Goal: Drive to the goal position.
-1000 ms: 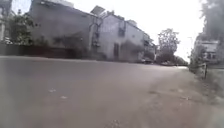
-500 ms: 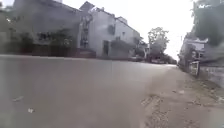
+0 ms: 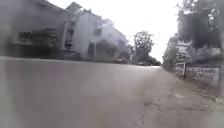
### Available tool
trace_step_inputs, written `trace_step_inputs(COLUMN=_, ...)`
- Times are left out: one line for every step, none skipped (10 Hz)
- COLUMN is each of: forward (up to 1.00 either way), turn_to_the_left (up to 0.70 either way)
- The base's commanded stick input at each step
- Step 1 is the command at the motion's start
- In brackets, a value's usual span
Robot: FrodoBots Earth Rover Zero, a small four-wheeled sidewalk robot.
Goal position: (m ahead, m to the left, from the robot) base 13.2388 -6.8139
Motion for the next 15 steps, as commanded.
trace_step_inputs(forward=1.00, turn_to_the_left=0.06)
trace_step_inputs(forward=1.00, turn_to_the_left=0.06)
trace_step_inputs(forward=1.00, turn_to_the_left=0.06)
trace_step_inputs(forward=1.00, turn_to_the_left=0.06)
trace_step_inputs(forward=1.00, turn_to_the_left=0.06)
trace_step_inputs(forward=1.00, turn_to_the_left=0.06)
trace_step_inputs(forward=1.00, turn_to_the_left=-0.12)
trace_step_inputs(forward=1.00, turn_to_the_left=-0.34)
trace_step_inputs(forward=1.00, turn_to_the_left=-0.34)
trace_step_inputs(forward=1.00, turn_to_the_left=-0.34)
trace_step_inputs(forward=1.00, turn_to_the_left=-0.34)
trace_step_inputs(forward=1.00, turn_to_the_left=-0.34)
trace_step_inputs(forward=1.00, turn_to_the_left=-0.34)
trace_step_inputs(forward=1.00, turn_to_the_left=-0.34)
trace_step_inputs(forward=1.00, turn_to_the_left=-0.34)
